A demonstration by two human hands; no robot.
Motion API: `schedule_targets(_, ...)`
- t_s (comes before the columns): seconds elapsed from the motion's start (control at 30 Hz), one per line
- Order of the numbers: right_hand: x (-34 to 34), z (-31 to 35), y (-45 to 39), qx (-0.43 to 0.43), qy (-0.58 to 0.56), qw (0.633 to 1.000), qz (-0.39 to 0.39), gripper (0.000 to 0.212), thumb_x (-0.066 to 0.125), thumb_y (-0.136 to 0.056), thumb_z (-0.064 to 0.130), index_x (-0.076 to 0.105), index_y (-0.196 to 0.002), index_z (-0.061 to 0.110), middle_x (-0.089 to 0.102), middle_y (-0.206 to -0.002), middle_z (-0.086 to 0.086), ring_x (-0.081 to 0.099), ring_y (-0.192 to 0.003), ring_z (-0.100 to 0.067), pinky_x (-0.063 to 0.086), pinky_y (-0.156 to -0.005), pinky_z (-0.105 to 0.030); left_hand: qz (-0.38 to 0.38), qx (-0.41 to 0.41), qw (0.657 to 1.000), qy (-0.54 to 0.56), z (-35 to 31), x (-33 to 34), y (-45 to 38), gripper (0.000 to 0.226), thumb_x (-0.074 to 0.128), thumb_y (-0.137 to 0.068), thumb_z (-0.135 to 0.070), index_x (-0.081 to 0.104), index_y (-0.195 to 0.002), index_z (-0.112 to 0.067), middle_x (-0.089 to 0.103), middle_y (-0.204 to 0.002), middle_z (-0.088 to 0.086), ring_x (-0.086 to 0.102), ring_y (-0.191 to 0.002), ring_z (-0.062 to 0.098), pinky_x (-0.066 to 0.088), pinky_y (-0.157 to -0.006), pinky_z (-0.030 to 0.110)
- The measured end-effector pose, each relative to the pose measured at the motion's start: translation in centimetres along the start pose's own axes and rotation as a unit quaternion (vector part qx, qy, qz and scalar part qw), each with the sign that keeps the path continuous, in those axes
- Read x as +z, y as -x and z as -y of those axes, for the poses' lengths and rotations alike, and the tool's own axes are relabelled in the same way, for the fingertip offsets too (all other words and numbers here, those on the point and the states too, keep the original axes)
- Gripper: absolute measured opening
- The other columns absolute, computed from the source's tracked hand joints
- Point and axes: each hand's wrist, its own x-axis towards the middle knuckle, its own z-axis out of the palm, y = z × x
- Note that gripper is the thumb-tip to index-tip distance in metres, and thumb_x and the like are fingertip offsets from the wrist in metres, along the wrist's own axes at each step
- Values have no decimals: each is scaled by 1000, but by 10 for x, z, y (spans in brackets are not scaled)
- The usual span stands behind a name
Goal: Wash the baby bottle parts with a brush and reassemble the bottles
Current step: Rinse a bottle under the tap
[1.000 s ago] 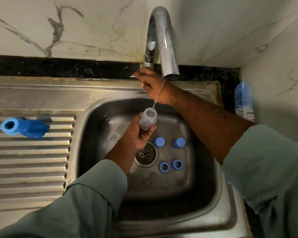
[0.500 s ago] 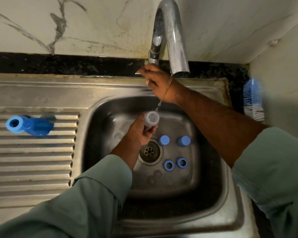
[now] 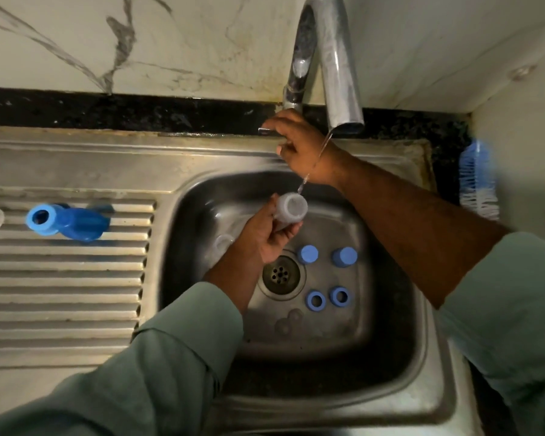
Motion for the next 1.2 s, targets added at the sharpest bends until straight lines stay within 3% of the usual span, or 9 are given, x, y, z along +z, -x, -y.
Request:
schedule_targets(0.17, -8, 12, 1, 37, -169, 984, -50, 42, 50, -79, -11, 60, -116, 6, 53, -109, 8, 53, -106, -7, 41, -100, -23, 7, -8, 999, 32, 2, -9, 8, 22, 60, -96, -28, 61, -103, -8, 66, -96, 15, 64, -84, 26, 55, -72, 32)
schedule_targets(0.27, -23, 24, 19, 161, -459, 871, -64, 39, 56, -78, -5, 60, -106, 21, 60, -109, 4, 55, -99, -8, 45, -76, -19, 35, 9, 998, 49, -10, -6, 22, 15, 62, -95, -19, 60, -102, -5, 66, -94, 15, 65, -85, 25, 56, -79, 34)
schedule_targets(0.37, -23, 32, 36, 192, -522, 829, -52, 44, 50, -86, -7, 55, -121, 19, 58, -118, -1, 53, -106, -15, 42, -82, -30, 42, 138, 985, -90, -21, -3, 34, 45, 69, -87, -4, 48, -127, -1, 62, -117, 21, 66, -96, 28, 60, -73, 33)
schedule_targets(0.47, -24, 49, 53, 199, -543, 809, -105, 37, 48, -92, -2, 53, -121, 20, 62, -116, -3, 61, -91, -3, 48, -72, -23, 45, 399, 856, -327, -25, -1, 53, 64, 76, -74, 7, 47, -127, -11, 60, -120, 11, 63, -102, 14, 55, -82, 24)
schedule_targets(0.63, -20, 52, 112, 262, -399, 843, -249, 21, 57, -90, 5, 66, -106, 16, 65, -103, 1, 58, -85, -2, 44, -77, -22, 6, 540, 609, -581, -21, 3, 100, 61, 74, -82, -7, 51, -138, -17, 55, -138, 5, 51, -127, 19, 37, -110, 30)
schedule_targets(0.9, -25, 58, 215, 221, -264, 898, -274, 13, 61, -89, 4, 71, -96, 3, 70, -103, -16, 64, -97, -20, 47, -94, -33, 18, 653, 470, -593, -4, 2, 163, 63, 73, -83, -13, 47, -140, -16, 53, -138, 8, 49, -127, 23, 40, -109, 34)
schedule_targets(1.0, -26, 57, 252, 256, -97, 941, -197, 18, 58, -90, 10, 71, -91, -1, 69, -102, -18, 63, -101, -30, 46, -92, -37, -64, 418, 436, -794, 19, -13, 154, 70, 75, -81, -27, 40, -142, -29, 52, -139, 7, 53, -123, 28, 46, -101, 39)
schedule_targets(1.1, -27, 43, 289, 325, -24, 926, -189, 21, 55, -88, 12, 72, -97, 3, 67, -108, -18, 61, -104, -35, 46, -88, -36, -50, 410, 505, -758, 49, -24, 152, 70, 77, -80, -32, 44, -142, -29, 56, -135, 6, 55, -120, 29, 48, -97, 40)
schedule_targets(1.2, -27, 28, 332, 382, 18, 884, -270, 30, 52, -86, 20, 67, -107, 5, 61, -116, -22, 57, -108, -38, 45, -92, -41, 27, 428, 660, -617, 76, -14, 159, 69, 85, -71, -32, 58, -134, -25, 63, -126, 4, 60, -113, 21, 49, -97, 36)
